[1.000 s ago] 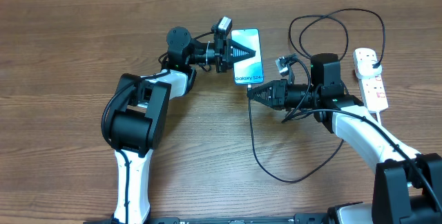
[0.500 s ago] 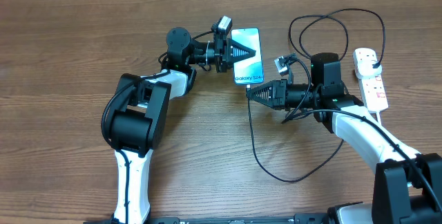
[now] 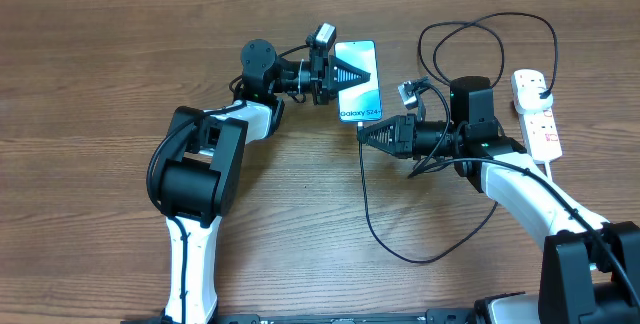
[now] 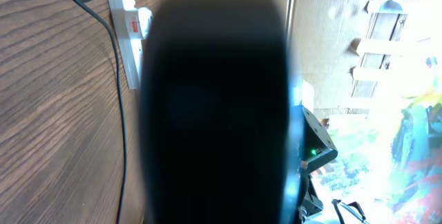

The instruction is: Plug charger to phone and switch on socket

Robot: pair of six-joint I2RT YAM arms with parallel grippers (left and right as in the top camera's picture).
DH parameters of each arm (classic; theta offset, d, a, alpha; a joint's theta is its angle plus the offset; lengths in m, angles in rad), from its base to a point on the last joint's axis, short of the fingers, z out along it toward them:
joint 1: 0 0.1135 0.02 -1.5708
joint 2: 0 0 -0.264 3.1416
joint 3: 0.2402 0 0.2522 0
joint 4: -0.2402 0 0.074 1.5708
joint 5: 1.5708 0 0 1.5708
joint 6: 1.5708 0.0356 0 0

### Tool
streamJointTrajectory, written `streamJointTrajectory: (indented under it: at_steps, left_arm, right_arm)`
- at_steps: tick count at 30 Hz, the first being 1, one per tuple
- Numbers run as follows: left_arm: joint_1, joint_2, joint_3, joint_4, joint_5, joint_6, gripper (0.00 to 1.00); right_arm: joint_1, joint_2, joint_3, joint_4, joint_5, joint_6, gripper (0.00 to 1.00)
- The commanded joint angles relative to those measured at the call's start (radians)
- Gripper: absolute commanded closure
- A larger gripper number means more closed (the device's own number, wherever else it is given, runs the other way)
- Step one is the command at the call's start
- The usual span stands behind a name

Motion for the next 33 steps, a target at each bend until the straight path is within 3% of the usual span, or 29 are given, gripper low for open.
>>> streamJointTrajectory:
  at_steps: [1,33]
  left_arm:
    - [-0.005,-0.005,0.022,0.011,-0.003,0.012,0.96]
    - [0.006,-0.005,0.022,0.011,0.021,0.031,0.96]
  right_arm:
    - [-0.008,0.003,-0.001,0.006,0.013,0.003,0.96]
    - [-0.008,0.003,0.000,0.006,-0.005,0.003,0.96]
